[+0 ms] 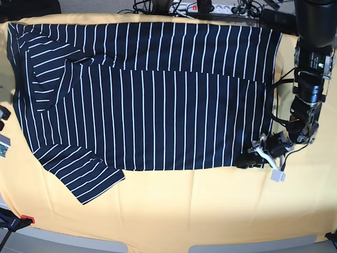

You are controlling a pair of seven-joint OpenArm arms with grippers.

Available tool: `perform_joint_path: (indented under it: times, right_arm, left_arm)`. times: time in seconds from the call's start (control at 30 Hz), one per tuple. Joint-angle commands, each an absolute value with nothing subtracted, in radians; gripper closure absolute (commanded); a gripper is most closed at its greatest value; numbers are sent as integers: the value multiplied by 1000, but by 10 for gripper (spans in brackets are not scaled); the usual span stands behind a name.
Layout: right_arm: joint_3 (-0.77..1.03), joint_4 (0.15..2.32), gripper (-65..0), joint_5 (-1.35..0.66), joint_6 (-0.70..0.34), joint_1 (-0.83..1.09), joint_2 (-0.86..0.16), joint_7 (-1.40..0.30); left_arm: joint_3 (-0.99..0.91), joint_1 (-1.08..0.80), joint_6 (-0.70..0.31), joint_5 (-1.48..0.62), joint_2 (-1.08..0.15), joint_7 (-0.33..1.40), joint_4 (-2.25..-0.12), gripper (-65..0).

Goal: Fold the T-shirt properly
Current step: 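Move both grippers to the hem corners of the shirt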

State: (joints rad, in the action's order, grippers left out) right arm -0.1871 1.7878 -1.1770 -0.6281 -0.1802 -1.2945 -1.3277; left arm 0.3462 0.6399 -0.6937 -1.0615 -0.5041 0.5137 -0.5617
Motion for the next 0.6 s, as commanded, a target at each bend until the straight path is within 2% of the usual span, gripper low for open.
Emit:
perform_joint_path:
  times: [0.0, 0.03, 0.07, 0.2, 0.33, 0.43, 0.57]
  right_arm:
    - [-171, 1791, -229, -1172, -624, -197, -1308, -1320]
    - [-171, 1791, -229, -1169, -624, -197, -1290, -1311]
    - [-171, 1791, -229, -1155, -625, -197, -1270, -1296]
    - [-171, 1791, -229, -980, -634, -197, -1169, -1156]
    - [-171, 1773, -229, -647, -658, -197, -1077, -951]
    - [-171, 1736, -234, -466, -562, -197, -1018, -814]
    - [-171, 1671, -359, -410, -394, -199, -927, -718]
  left_arm:
    - [346, 668, -687, -1044, -526, 536, -567, -107]
    - [346, 677, -658, -1044, -532, 532, -567, -38]
    - [346, 686, -629, -1044, -538, 532, -567, 0]
    - [346, 733, -565, -1002, -569, 514, -567, 0]
    - [346, 781, -540, -991, -588, 494, -567, 0]
    - [346, 807, -529, -972, -583, 482, -567, 0]
    - [346, 804, -530, -976, -570, 464, -567, 0]
